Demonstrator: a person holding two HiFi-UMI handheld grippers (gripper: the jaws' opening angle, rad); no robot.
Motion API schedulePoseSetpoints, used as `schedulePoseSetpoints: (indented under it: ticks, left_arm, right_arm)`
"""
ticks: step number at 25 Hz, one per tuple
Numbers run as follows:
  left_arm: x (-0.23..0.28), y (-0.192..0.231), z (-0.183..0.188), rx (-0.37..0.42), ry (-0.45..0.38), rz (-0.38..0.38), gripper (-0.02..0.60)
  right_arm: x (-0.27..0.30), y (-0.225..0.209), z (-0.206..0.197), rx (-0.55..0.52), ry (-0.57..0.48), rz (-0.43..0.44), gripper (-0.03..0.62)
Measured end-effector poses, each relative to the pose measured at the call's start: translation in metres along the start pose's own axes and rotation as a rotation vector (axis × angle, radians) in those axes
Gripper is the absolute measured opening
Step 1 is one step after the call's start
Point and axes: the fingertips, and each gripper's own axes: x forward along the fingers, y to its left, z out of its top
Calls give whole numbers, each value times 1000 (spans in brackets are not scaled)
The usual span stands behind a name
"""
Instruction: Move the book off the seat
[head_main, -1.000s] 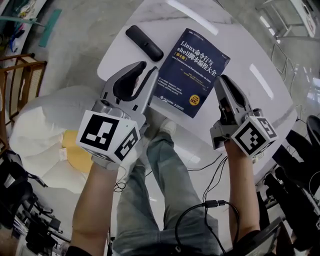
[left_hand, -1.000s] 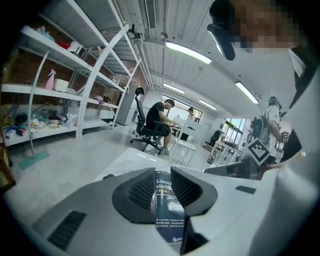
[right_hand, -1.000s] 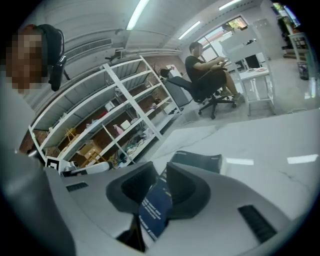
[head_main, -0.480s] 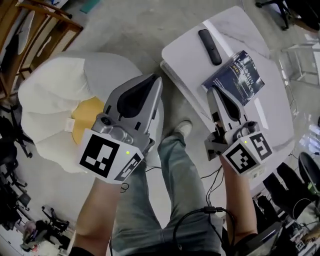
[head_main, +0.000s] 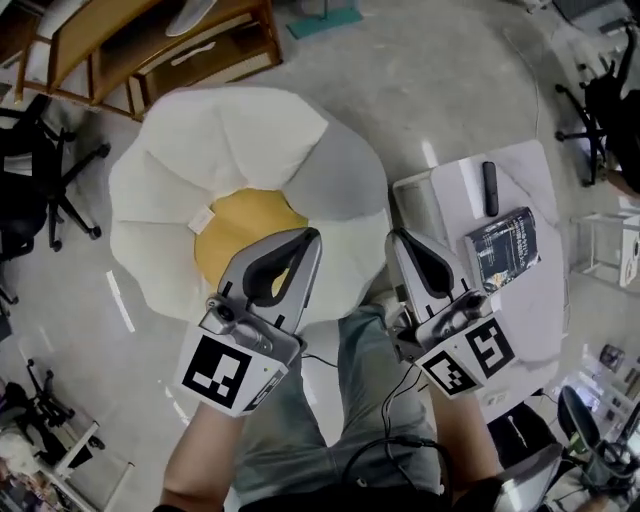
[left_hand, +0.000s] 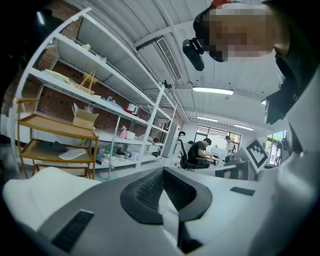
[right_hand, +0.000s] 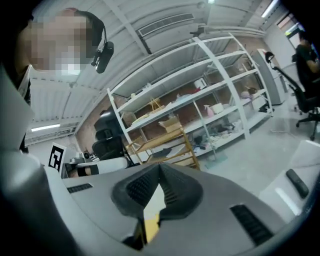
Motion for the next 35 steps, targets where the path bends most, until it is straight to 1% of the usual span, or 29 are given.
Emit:
schedulePoseSetpoints:
  ticks: [2,6,9,11,15,19,22,25,28,31,34,35]
  left_arm:
    - [-35,16,15,-4,-17,39,5]
    - [-105,43,58,11,-78,97,5]
    - [-150,60,96,33,-131,160,5]
    - [-177,66,121,29,-165,199,5]
    - [-223,60,161,32,-206,234,5]
    - [-261,40,203,81,-208,265,5]
    - [-278,31,232,118,-209,295,5]
    - [-292,21,264,121,-249,311,5]
    - [-305,8,300,148,-320,326,5]
    - [-315,3,318,142,-325,354,5]
    - [-324,-3,340,181,-363,387,5]
    - [-326,-4,347,180,-375,397,5]
  right_arm:
    - [18,41,10,-28,6,57,14]
    - [47,124,31,-65,9,139,14]
    - [66,180,58,-114,-3,217,14]
    - [73,215,77,-149,-13,268,14]
    - [67,275,107,-187,-27,344,14]
    - [53,330,135,-215,-31,408,14]
    - [52,364,160,-226,-49,474,14]
    - [45,394,186,-242,-66,540,14]
    - [34,419,213,-264,-91,599,14]
    - [23,434,237,-285,-124,647,14]
    - [15,442,257,-300,-146,689,14]
    - [12,443,263,-309,-153,702,14]
